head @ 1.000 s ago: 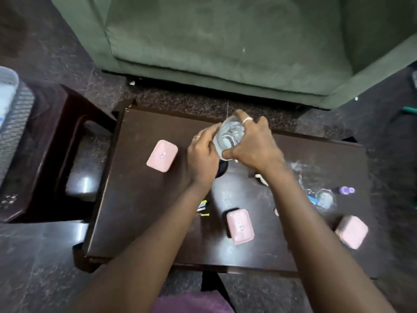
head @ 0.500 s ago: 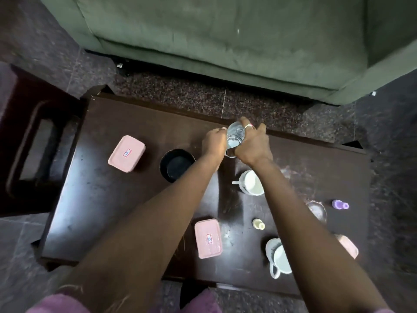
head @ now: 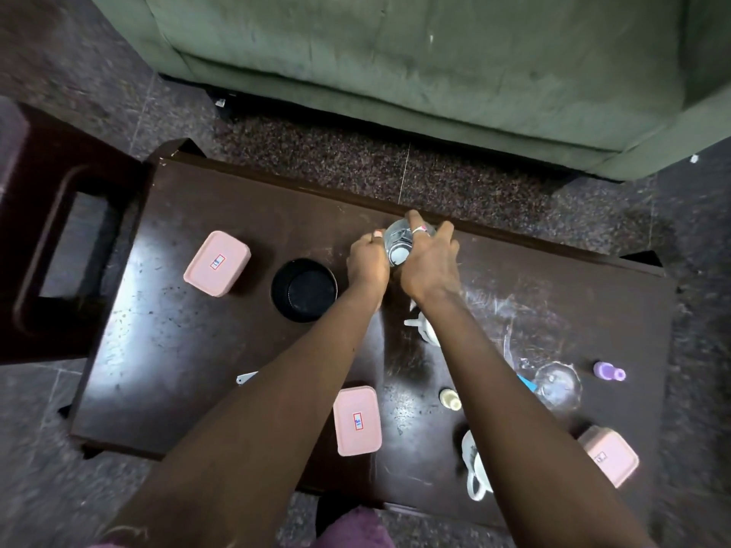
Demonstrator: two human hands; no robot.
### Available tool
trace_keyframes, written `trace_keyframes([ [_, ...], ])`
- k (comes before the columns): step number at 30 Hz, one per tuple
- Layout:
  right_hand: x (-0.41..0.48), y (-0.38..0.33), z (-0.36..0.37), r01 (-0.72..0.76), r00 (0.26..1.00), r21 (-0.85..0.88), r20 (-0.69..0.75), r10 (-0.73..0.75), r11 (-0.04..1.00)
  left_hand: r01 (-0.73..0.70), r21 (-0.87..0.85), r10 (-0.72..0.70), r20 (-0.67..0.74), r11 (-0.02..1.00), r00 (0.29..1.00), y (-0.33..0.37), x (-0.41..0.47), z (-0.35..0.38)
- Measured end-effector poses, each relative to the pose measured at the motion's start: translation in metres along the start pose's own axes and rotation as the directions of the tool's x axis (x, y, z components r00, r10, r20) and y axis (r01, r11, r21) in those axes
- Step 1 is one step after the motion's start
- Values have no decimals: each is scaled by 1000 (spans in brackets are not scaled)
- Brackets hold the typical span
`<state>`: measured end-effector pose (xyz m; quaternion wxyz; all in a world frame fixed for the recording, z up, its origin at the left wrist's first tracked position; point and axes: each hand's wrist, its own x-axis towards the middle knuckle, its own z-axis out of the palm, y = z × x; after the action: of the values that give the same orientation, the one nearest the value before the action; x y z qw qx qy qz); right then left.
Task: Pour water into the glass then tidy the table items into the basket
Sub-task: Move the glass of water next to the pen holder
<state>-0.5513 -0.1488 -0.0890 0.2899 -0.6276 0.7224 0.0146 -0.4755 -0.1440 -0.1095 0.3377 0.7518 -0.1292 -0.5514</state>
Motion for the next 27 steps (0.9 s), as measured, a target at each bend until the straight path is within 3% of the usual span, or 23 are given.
trace_keyframes([
  [18,-6,-2,1,-55,998,-55,14,56,997,-59,42,58,34,997,998,-7,-2,-5],
  [27,-13,-6,1,-72,997,-139,19,76,988,-256,-58,260,72,965,963,-5,-21,-41],
])
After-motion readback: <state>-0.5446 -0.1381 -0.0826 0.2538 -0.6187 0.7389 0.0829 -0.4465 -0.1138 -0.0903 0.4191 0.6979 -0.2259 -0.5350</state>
